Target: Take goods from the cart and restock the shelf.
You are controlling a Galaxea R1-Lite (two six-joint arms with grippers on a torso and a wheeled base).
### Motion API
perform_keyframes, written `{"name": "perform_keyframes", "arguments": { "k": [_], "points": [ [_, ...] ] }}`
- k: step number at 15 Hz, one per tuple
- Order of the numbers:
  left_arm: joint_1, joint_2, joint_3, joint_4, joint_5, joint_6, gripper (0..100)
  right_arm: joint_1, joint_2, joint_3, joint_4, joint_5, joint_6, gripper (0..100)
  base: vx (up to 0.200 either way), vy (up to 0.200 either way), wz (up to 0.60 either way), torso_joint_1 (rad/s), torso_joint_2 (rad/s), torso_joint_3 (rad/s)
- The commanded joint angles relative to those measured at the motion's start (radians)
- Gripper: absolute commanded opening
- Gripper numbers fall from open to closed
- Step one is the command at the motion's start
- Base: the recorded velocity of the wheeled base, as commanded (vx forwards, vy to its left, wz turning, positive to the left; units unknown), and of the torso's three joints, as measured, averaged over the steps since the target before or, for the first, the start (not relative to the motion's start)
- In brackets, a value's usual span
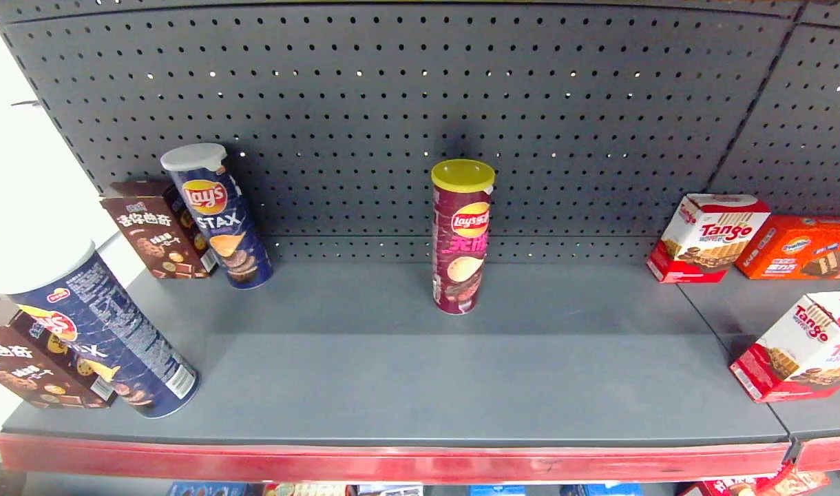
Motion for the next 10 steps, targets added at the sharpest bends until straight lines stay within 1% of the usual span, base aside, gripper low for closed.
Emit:
{"name": "perform_keyframes", "arguments": {
  "k": [1, 4, 10],
  "points": [
    [0.000, 0.001, 0.000, -0.001, 0.000, -0.003, 100, 0.000, 0.000, 0.000, 0.000, 0.000, 0.000, 100, 0.000, 0.000, 0.00, 0.000, 0.00, 0.000],
    [0.001, 0.001, 0.000, -0.001, -0.001, -0.006, 100, 0.000, 0.000, 0.000, 0.000, -0.003, 0.004, 100, 0.000, 0.000, 0.00, 0.000, 0.00, 0.000],
    [0.001, 0.001, 0.000, -0.001, -0.001, -0.006, 100, 0.000, 0.000, 0.000, 0.000, -0.004, 0.000, 100, 0.000, 0.000, 0.60, 0.006, 0.01, 0.002]
  ]
}}
